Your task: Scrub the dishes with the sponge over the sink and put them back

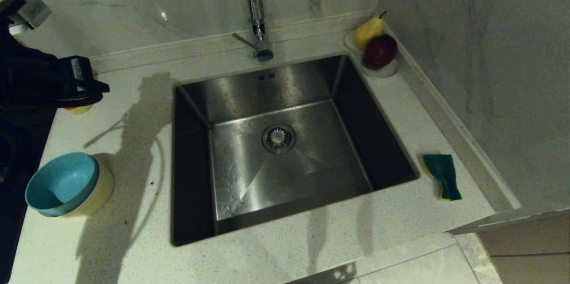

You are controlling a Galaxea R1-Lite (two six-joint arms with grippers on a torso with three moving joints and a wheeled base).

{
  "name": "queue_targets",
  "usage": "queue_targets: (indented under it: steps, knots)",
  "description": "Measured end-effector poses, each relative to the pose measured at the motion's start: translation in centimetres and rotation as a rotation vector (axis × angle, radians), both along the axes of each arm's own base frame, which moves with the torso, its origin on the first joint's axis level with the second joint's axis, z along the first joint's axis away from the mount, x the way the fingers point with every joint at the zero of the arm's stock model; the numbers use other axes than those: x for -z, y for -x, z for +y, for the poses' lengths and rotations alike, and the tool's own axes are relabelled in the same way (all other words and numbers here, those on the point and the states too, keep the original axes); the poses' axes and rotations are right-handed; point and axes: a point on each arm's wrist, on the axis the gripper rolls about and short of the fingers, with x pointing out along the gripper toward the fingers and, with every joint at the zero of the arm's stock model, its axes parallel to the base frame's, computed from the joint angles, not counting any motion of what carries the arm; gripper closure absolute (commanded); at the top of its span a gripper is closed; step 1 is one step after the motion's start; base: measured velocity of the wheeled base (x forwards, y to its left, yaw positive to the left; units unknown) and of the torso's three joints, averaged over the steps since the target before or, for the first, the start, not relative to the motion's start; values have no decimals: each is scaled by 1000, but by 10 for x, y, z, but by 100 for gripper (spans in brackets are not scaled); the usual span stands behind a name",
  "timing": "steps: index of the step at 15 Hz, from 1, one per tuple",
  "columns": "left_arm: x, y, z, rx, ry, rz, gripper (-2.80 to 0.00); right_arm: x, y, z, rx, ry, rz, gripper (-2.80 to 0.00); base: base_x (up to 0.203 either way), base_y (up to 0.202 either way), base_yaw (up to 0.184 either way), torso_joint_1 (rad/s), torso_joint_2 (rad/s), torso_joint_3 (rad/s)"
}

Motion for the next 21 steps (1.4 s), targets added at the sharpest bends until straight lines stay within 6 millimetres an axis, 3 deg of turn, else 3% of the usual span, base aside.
queue_targets:
  steps: [3,7,10,13,16,19,21]
  knots:
    - [-2,38,-10,55,-58,-60,0,0,0,0,0,0,0,0,0,0,0,0,0,0]
    - [2,123,-12,78,-70,-173,0,0,0,0,1,0,-1,0,0,0,0,0,0,0]
    - [24,194,-13,102,-69,-274,0,0,0,0,0,0,0,0,0,0,0,0,0,0]
    - [66,249,-13,111,-81,-345,0,0,0,0,0,0,0,0,0,0,0,0,0,0]
    - [117,280,-13,111,-92,-379,0,0,0,0,0,0,0,0,0,0,0,0,0,0]
    - [179,289,-13,99,-122,-358,0,0,0,0,1,0,0,0,0,0,0,0,0,0]
    - [209,286,-12,58,-137,-325,0,0,0,0,1,0,0,0,0,0,0,0,0,0]
